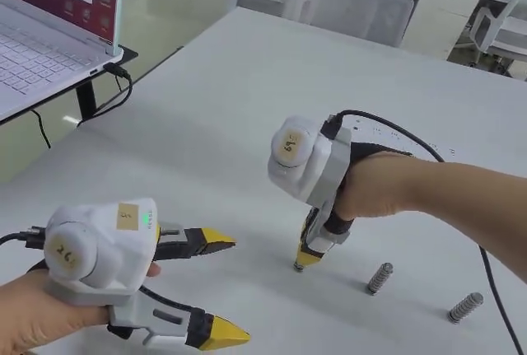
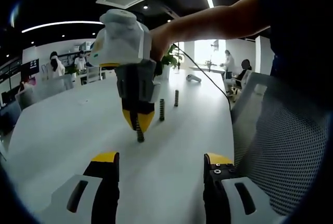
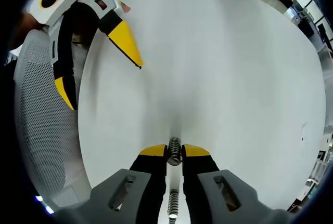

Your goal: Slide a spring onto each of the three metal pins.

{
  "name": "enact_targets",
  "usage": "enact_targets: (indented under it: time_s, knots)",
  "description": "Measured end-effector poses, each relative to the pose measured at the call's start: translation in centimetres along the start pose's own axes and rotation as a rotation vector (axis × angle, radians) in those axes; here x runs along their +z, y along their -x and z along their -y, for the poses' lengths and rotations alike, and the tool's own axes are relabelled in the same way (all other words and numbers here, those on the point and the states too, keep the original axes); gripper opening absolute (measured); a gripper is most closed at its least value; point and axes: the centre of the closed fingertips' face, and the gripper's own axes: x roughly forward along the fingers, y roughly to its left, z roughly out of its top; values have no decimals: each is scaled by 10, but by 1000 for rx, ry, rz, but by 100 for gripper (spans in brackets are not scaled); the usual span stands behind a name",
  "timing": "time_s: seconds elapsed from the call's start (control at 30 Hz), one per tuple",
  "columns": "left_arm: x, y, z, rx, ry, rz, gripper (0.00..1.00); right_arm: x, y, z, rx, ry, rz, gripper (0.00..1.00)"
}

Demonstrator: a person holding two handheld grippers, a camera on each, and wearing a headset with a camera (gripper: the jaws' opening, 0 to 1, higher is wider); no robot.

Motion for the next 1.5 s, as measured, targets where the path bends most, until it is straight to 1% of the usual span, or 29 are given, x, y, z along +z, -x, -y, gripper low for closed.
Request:
enact_targets:
  time_s: [0.17, 0.23, 0.3, 0.37, 0.43, 0.5, 0.57, 0.6, 0.67, 0.73, 0.77, 0.8, 0.83, 0.87, 0.93, 1.0, 1.03, 1.13, 1.37, 1.5]
  knots:
    - [0, -1, -1, -5, -3, 0, 61, -1, 0, -2, 10, -3, 9, 9]
    - [0, -1, -1, -5, -3, -1, 61, -1, 0, 0, 1, 1, 12, 9]
    - [-1, -1, -1, -7, -4, -1, 61, -1, 1, -3, 13, -6, 12, 9]
    - [-1, -1, -1, -8, -3, -2, 61, 0, 2, -1, 0, 0, 22, 11]
    - [-1, -1, 0, -9, -3, -5, 61, 0, 3, -2, 13, -9, 25, 12]
    - [-1, -1, 0, -11, -5, -7, 61, 1, 4, 0, -3, -6, 37, 16]
    - [-1, -1, 0, -12, -5, -6, 61, 0, 7, -3, 8, -15, 35, 15]
    - [-1, -1, 0, -13, -6, -7, 61, 0, 8, -2, -6, -6, 41, 17]
    - [-1, -1, 1, -14, -6, -8, 61, -2, 10, -3, 2, -20, 43, 18]
    - [-1, -2, 1, -16, -7, -9, 61, -1, 13, -1, -10, -26, 63, 22]
    - [-1, -2, 1, -16, -9, -10, 61, -2, 14, -1, -5, -36, 63, 23]
    - [-1, -2, 1, -17, -9, -10, 61, -4, 15, -1, -7, -35, 61, 23]
    - [-1, -2, 1, -17, -9, -10, 61, -4, 16, 1, -20, -31, 73, 24]
    - [-1, -2, 0, -16, -10, -9, 61, -5, 17, 1, -20, -39, 78, 26]
    - [1, -2, 1, -15, -9, -7, 61, -9, 19, 2, -21, -49, 77, 27]
    - [2, -2, 1, -14, -10, -7, 61, -11, 21, 3, -24, -63, 102, 30]
    - [1, -2, 0, -15, -9, -7, 61, -13, 22, 3, -22, -79, 102, 30]
    - [2, -3, 0, -18, -12, -11, 62, -15, 25, 5, -35, -82, 127, 34]
    - [4, -4, 0, -23, -19, -15, 61, -24, 33, 8, -58, -118, 169, 38]
    - [6, -3, -1, -21, -22, -18, 62, -32, 39, 10, -72, -144, 190, 39]
